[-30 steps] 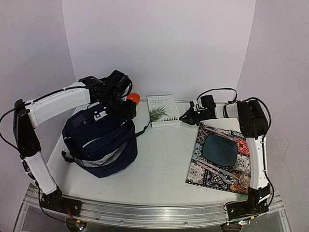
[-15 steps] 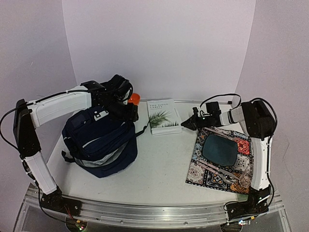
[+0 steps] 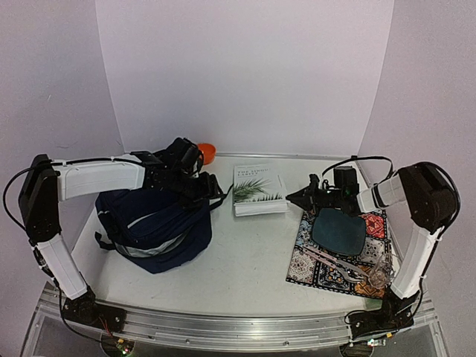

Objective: Pack the student bag
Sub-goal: Pick up the book from the corner of the board.

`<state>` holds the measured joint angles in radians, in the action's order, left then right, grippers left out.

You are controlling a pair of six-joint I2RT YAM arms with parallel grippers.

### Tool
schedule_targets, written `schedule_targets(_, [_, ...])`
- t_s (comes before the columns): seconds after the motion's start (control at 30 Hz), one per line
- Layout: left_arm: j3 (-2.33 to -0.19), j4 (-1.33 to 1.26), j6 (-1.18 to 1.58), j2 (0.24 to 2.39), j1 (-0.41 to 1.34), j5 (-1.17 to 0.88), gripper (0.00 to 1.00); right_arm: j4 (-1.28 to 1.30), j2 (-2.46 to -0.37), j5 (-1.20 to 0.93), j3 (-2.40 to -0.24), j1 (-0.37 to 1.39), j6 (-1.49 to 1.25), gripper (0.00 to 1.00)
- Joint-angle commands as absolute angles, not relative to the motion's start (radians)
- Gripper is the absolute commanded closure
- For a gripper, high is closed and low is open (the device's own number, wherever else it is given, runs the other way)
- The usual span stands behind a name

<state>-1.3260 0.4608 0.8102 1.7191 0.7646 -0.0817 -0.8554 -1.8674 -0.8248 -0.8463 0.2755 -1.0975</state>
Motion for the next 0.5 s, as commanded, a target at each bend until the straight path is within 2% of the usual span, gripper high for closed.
schedule_targets(0.0, [-1.326, 0.276, 0.932, 1.699, 0.762, -0.161, 0.31, -0.993, -1.758, -0.826, -0.791, 0.295, -1.188, 1.0])
schedule_targets(0.47, [-1.407, 0.109, 1.109, 1.876, 0.775, -0.237, 0.3, -1.056, -1.712, -0.798, -0.741, 0.299, -1.262, 1.0])
